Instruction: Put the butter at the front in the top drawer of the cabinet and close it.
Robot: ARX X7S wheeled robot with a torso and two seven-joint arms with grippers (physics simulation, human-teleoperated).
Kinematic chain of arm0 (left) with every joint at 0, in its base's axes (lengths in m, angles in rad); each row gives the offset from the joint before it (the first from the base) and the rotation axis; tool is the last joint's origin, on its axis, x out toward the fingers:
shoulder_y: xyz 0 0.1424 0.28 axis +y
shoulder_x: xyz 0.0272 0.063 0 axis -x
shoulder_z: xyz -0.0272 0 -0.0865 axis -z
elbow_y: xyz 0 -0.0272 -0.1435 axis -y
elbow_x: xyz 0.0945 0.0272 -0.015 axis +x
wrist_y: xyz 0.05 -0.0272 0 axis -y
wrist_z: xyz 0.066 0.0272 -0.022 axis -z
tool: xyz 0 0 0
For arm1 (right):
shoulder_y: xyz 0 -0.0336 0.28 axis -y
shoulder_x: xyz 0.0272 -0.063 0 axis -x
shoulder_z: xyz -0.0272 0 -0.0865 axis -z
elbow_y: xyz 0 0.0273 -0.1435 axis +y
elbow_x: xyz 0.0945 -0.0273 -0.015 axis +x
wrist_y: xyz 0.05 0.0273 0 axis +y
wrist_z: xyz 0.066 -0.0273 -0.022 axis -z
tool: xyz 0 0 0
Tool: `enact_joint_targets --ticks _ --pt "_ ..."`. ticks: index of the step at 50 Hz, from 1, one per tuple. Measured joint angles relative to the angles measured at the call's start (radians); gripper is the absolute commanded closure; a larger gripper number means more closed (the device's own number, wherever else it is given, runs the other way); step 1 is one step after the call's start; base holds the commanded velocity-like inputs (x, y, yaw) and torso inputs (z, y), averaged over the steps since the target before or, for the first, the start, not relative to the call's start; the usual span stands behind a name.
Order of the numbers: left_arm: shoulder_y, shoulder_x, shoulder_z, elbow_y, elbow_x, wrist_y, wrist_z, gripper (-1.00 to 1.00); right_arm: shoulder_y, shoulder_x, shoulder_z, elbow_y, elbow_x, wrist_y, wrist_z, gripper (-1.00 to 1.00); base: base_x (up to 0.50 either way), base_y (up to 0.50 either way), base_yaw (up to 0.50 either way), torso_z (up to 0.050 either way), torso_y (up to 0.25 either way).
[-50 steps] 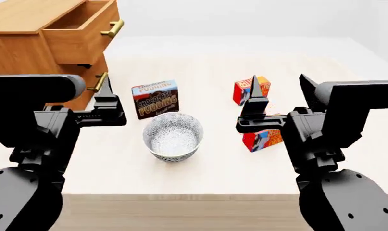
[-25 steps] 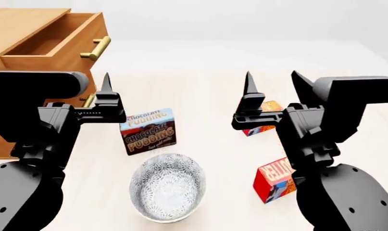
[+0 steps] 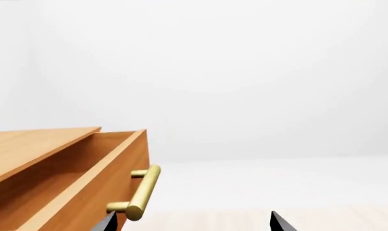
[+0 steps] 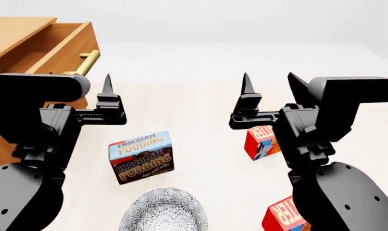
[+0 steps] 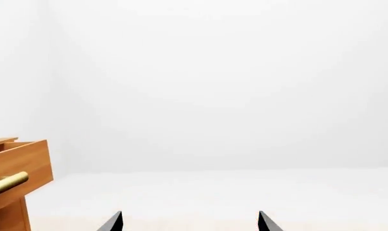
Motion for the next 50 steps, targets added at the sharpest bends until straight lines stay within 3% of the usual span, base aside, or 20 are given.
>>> enact_joint_targets --ticks 11,28,41,50 --pt "0.012 -0.012 0.012 -0.006 -0.001 0.028 0.001 -1.00 -0.003 0.006 -0.004 0.013 0.021 -0.009 0.022 -1.00 0.40 0.00 0.00 0.000 0.000" --pt "-0.003 -0.033 0.042 -0.033 -0.001 0.060 0.003 -1.00 -0.014 0.017 -0.010 0.027 0.047 -0.019 0.055 -1.00 0.00 0.00 0.00 0.000 0.000" --pt "-0.252 -0.065 0.099 -0.167 -0.053 -0.087 0.046 -1.00 -0.039 0.028 0.001 0.044 0.068 -0.044 0.063 -1.00 0.00 0.00 0.00 0.000 0.000" --pt "-0.461 -0.119 0.121 -0.362 -0.253 -0.176 -0.028 -1.00 -0.064 0.035 0.009 0.074 0.080 -0.084 0.056 -1.00 0.00 0.00 0.00 0.000 0.000"
